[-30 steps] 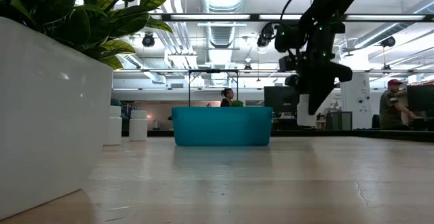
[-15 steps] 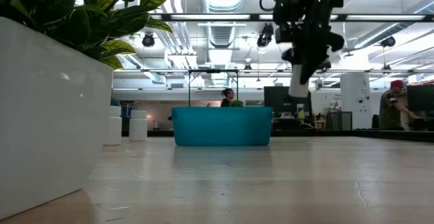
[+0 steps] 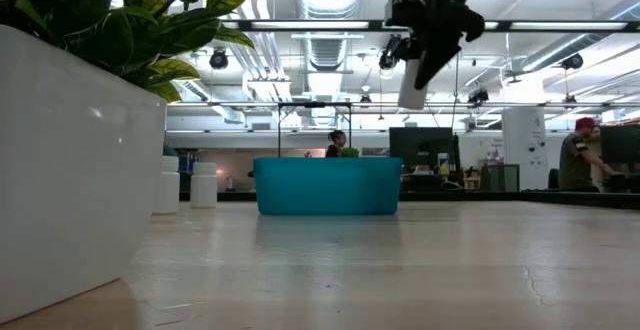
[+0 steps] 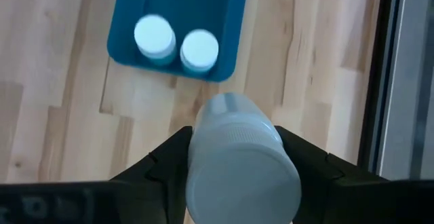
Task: Pick and place pill bottles into a basket
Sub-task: Put the white medicine bottle into the blue bin
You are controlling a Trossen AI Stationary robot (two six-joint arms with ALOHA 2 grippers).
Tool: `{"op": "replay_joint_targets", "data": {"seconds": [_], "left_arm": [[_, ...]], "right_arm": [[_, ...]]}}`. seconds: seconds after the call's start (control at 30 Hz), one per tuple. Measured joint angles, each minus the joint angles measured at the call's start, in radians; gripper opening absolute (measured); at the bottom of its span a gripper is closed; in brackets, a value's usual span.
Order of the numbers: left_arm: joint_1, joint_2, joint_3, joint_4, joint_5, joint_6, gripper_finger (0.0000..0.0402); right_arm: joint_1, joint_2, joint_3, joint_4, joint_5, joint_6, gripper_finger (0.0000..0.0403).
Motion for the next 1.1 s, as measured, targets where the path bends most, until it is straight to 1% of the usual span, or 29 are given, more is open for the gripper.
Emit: {"op": "replay_joint_targets", "data": {"seconds": [0.33,0.67,0.9,1.1], "left_arm": [[0.0,0.003,0.0,0.001,0.0,0.0,0.0],[0.0,0.003,0.0,0.001,0.0,0.0,0.0],[0.0,0.003,0.0,0.0,0.0,0.0,0.0],[0.0,0.003,0.0,0.001,0.0,0.0,0.0]], "right_arm": [[0.038,0.163,0.144,-0.048,0.0,-0.013,0.0166],[0.071,0.287,0.281,-0.062,-0.004,-0.032,0.0166],[0.118,0.363,0.341,-0.069,-0.009,-0.048,0.0166],[0.129,0.424,0.386,-0.07,-0.01,-0.054,0.0166]]}}
